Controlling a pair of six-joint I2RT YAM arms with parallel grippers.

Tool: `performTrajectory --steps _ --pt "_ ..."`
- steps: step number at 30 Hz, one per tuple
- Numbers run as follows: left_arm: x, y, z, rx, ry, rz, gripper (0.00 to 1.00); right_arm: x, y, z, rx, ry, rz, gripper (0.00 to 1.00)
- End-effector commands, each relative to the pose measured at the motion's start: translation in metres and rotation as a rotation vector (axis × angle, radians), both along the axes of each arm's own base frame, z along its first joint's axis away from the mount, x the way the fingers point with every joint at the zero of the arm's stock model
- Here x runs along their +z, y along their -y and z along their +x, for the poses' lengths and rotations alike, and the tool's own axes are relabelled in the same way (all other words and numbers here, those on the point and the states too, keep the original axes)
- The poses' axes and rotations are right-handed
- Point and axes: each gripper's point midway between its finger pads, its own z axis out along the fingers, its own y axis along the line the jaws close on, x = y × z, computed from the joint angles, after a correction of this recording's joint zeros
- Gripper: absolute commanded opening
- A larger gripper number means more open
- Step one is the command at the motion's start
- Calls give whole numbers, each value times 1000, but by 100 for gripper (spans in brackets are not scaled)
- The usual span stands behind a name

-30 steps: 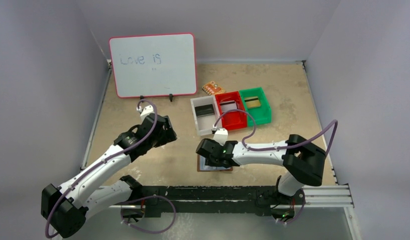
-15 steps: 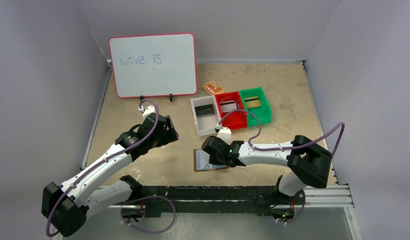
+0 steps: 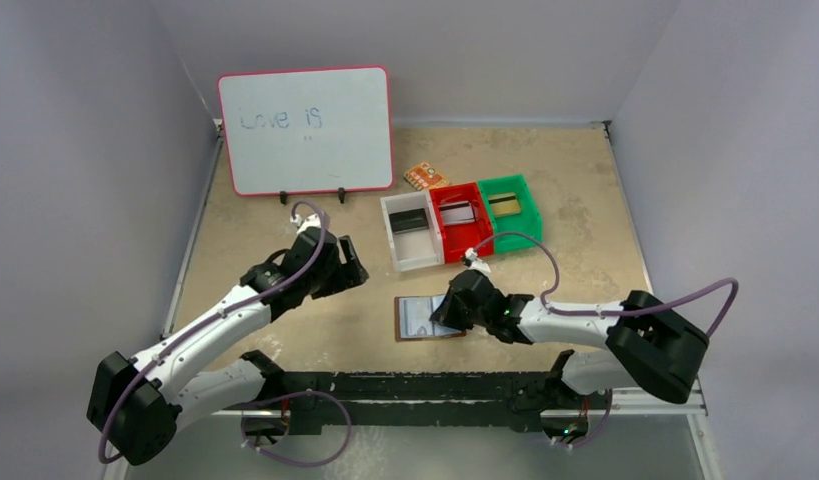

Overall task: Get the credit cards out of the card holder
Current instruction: Remove the credit card from the card holder.

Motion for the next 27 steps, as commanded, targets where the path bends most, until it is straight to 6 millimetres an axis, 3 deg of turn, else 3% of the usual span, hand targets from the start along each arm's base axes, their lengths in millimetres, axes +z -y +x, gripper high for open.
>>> performTrajectory --steps 1,7,12,14,19,23,27 --pt "10 23 4 -59 31 -110 71 16 -13 -2 25 15 183 0" --pt "11 46 -1 -123 35 -215 70 12 -3 -1 1 -19 302 0" --pt "7 60 -6 -152 33 -210 69 8 6 3 -10 -23 254 0" --pt "4 61 -7 -155 30 -188 68 10 7 6 6 -9 214 5" --pt "4 60 -6 -141 44 -151 68 26 9 28 13 75 110 34" --pt "7 56 -4 -116 60 -134 67 29 8 34 36 94 26 42" --pt "8 51 -4 -104 68 -117 67 19 5 36 53 71 -91 43"
